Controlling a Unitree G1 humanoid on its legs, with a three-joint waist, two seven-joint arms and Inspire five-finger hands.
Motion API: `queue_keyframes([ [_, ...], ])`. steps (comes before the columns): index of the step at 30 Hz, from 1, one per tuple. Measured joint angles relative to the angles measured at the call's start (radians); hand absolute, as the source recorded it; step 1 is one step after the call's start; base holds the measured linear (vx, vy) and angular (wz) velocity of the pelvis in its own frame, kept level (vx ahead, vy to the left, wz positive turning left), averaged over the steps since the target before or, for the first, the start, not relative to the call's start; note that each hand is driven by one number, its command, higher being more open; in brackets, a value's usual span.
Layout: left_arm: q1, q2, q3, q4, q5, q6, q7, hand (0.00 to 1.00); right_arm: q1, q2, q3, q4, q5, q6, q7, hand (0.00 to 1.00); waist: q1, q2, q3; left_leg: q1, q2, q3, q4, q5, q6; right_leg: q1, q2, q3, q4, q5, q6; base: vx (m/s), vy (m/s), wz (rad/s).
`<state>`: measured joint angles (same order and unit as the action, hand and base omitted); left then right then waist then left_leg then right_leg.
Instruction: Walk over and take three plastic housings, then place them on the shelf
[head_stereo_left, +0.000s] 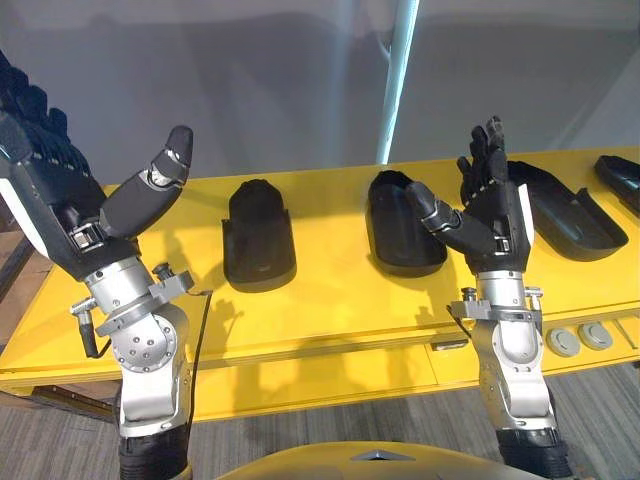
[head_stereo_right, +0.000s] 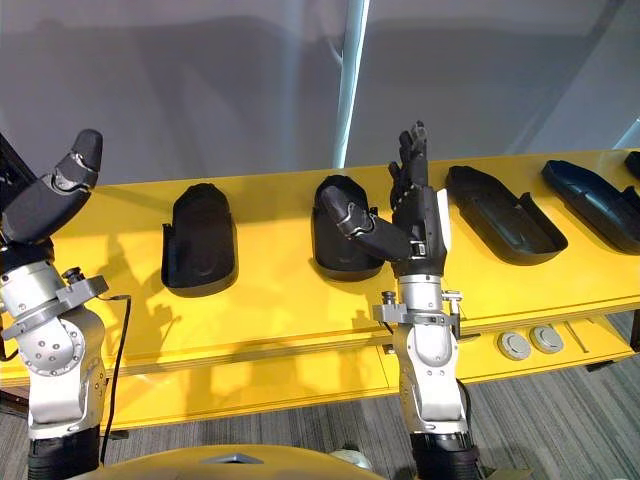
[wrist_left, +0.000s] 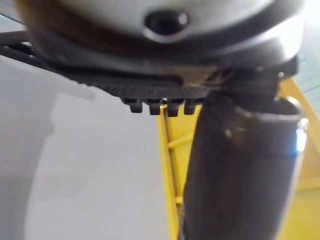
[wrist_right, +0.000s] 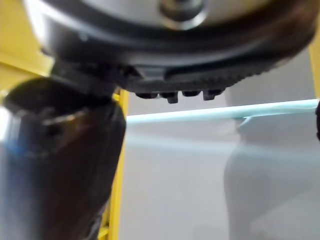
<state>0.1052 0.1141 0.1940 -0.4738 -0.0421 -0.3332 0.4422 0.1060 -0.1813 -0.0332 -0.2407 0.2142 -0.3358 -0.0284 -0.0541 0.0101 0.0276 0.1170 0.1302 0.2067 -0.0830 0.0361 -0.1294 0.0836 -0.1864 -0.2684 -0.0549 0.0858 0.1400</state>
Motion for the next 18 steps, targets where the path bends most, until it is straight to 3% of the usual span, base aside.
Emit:
queue_keyframes([
  [8, 0.092, -0.028, 0.008, 0.001, -0.075, -0.008, -0.040, 1.00, 0.046, 0.043, -0.043, -0.006, 0.047, 0.004, 0.008, 1.00, -0.002, -0.018, 0.069, -0.012, 0.007, 0.061, 0.105, -0.081, 0.004, -0.014, -0.007, 0.056, 0.019, -0.002, 0.001, -0.04, 0.017, -0.25],
  [14, 0.096, -0.029, -0.002, 0.002, -0.076, -0.009, -0.088, 1.00, 0.036, 0.032, -0.118, -0.018, -0.010, 0.050, -0.096, 1.00, 0.005, -0.017, 0.071, -0.042, 0.023, 0.061, 0.121, -0.078, 0.001, -0.028, -0.003, 0.036, 0.019, -0.001, 0.000, 0.03, 0.002, 0.09],
  [18, 0.103, -0.029, 0.003, 0.002, -0.103, -0.009, -0.094, 1.00, 0.036, 0.028, -0.205, -0.028, 0.149, 0.052, 0.011, 1.00, 0.014, -0.020, 0.072, -0.041, 0.026, 0.064, 0.131, -0.085, -0.005, -0.022, -0.004, 0.027, 0.020, -0.001, 0.001, 0.05, 0.018, 0.01],
])
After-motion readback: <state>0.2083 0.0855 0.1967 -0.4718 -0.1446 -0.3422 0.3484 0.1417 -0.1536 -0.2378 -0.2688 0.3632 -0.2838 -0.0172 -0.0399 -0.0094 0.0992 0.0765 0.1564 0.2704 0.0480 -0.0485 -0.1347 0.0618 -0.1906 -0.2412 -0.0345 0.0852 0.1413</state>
